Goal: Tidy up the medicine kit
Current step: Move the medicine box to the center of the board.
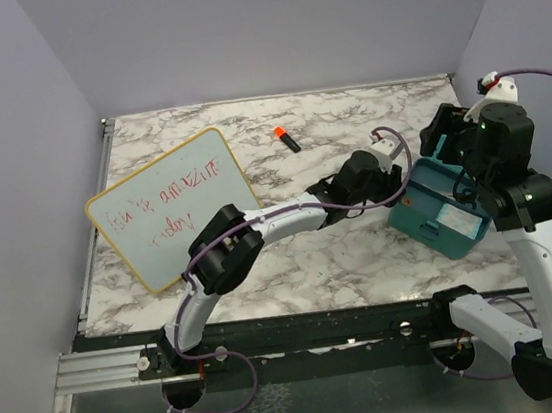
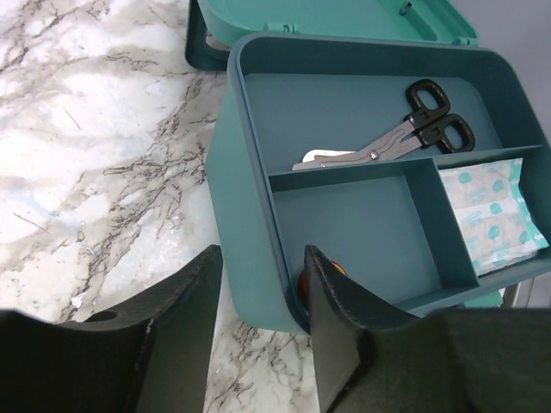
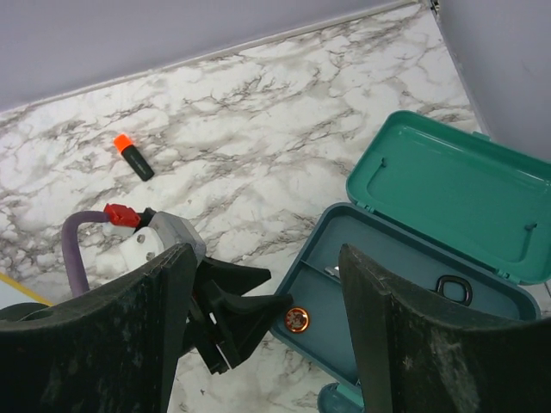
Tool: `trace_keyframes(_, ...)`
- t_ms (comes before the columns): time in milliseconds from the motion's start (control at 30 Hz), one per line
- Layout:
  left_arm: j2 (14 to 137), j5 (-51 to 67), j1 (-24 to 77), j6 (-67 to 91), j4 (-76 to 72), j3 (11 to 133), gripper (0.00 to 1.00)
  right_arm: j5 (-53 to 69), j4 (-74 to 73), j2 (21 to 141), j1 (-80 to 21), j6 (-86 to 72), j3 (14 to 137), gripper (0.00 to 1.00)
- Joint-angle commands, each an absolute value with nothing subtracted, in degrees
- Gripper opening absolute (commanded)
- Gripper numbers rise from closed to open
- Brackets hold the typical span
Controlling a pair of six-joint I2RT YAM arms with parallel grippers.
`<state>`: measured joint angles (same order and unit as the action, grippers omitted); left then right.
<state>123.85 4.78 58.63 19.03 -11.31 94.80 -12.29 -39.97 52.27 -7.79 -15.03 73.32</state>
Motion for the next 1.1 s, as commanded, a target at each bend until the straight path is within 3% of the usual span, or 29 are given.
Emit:
trace_keyframes(0,125.7,5.4,59.2,18.1,-10.6,96.6,0.42,-15.0,-40.2,51.5,-7.6,-15.4,72.9,0.73)
trace_keyframes(267,125.3,5.2,59.3,17.4,-9.9,96.1,0.20,-17.2,-40.2,51.7,-7.6,-15.1,72.9,0.73)
trace_keyframes(367,125.2,4.9,59.5,17.5,-9.6,96.3,0.20,-16.7,-40.1,51.6,-7.6,-15.4,72.1,0.73)
trace_keyframes(467,125.7,4.6,59.8,17.4,-8.9,96.8,0.32,-16.6,-39.8,51.5,-7.6,-15.7,71.3,0.73)
trace_keyframes(600,126.8,4.8,59.9,17.7,-8.6,96.7,0.32,-16.9,-39.7,51.5,-7.6,-15.9,70.9,0.73)
trace_keyframes(800,125.6,4.1,60.0,16.4,-8.4,96.3,0.06,-16.5,-39.0,50.8,-7.6,-16.3,70.7,0.73)
trace_keyframes(1067,119.0,-2.9,60.0,14.4,-8.3,91.4,0.00,-9.9,-37.2,50.6,-7.6,-19.5,69.2,0.73)
